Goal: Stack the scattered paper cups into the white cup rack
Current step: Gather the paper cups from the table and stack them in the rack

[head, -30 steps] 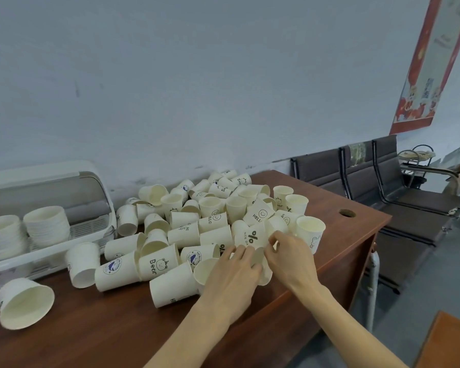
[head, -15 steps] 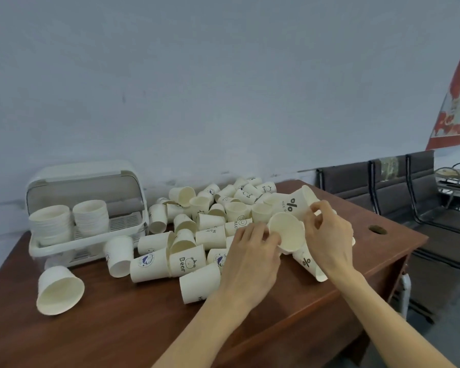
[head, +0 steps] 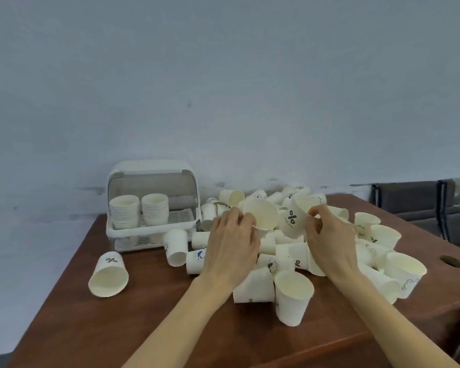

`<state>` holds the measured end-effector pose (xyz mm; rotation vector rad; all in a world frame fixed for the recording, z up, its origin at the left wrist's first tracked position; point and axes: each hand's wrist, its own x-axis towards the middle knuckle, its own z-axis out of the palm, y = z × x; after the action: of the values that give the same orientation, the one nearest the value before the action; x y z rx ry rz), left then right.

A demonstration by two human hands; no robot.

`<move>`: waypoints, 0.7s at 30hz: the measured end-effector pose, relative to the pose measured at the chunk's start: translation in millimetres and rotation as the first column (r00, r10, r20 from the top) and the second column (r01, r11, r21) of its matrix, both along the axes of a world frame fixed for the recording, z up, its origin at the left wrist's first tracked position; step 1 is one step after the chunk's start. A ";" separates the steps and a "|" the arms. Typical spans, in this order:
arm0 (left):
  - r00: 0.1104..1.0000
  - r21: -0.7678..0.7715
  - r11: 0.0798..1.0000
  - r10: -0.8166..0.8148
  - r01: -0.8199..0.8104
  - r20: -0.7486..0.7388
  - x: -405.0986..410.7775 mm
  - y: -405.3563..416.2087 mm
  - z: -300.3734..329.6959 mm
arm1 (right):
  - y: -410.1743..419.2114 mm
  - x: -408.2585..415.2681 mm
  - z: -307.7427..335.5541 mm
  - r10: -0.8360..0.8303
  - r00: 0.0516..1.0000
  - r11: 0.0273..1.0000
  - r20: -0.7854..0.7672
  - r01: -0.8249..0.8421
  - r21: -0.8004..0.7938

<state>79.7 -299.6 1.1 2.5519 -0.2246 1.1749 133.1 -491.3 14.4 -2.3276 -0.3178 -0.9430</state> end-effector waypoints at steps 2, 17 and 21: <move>0.998 -0.022 0.998 0.065 -0.065 0.007 -6.0 28.7 0.8 | 22.7 2.0 -1.2 0.050 0.999 0.999 -0.008 -0.050 -0.016; 0.811 -0.425 0.691 0.477 -0.584 -0.339 -71.4 275.0 -80.3 | 204.4 -9.4 10.0 0.354 0.935 0.922 0.020 -0.345 -0.177; 0.784 -0.354 0.703 0.508 -0.616 -0.356 -65.0 263.6 -83.1 | 233.2 -3.8 9.5 0.387 0.921 0.900 0.032 -0.370 -0.232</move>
<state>14.6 -36.0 -82.0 2.3361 0.8681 0.9328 129.3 -258.1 23.9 -2.3043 -0.9165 -0.8348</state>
